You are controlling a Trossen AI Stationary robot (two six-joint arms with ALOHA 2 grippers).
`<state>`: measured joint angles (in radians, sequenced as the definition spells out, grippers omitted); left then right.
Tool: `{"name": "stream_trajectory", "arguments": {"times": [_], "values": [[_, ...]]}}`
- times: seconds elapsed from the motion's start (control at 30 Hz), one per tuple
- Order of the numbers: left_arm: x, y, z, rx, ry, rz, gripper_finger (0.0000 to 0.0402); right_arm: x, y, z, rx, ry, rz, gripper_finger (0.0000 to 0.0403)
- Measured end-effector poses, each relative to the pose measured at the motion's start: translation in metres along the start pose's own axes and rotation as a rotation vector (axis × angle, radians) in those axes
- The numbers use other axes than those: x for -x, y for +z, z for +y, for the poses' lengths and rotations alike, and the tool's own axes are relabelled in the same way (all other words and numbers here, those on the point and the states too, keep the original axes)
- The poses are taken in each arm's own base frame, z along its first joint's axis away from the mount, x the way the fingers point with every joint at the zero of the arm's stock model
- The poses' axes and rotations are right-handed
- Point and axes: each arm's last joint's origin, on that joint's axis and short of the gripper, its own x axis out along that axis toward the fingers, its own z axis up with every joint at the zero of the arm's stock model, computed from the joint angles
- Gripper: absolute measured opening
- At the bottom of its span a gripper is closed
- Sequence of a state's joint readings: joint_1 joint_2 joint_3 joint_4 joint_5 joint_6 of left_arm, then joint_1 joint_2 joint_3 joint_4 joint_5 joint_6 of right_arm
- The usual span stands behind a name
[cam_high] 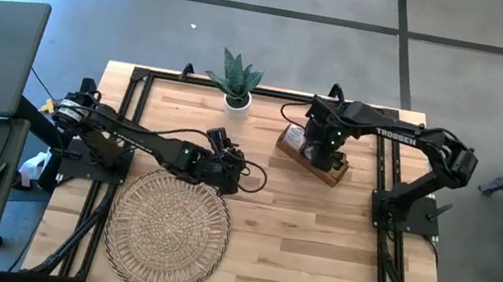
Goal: Pick & Place Tea
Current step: Put the black tea bag into the middle section of the wooden organizer, then return to home position
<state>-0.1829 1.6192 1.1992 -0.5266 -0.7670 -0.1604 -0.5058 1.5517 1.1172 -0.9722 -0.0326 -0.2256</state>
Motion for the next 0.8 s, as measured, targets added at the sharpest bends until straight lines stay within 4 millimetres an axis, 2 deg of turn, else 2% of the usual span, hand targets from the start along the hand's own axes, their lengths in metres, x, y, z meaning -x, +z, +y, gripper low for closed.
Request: {"name": "stream_trajectory", "arguments": {"times": [0.33, 0.5, 0.8], "values": [[0.000, 0.000, 0.000, -0.001, 0.000, 0.000, 0.0245, 0.000, 0.000, -0.003, -0.009, -0.106, 0.016, 0.0123], [0.000, 0.000, 0.000, -0.001, 0.002, 0.000, 0.0245, 0.009, -0.002, -0.004, -0.003, -0.187, 0.010, 0.0133], [0.000, 0.000, 0.000, -0.003, 0.010, 0.001, 0.0245, 0.039, 0.009, 0.000, -0.097, -0.171, -0.129, 0.0133]]}}
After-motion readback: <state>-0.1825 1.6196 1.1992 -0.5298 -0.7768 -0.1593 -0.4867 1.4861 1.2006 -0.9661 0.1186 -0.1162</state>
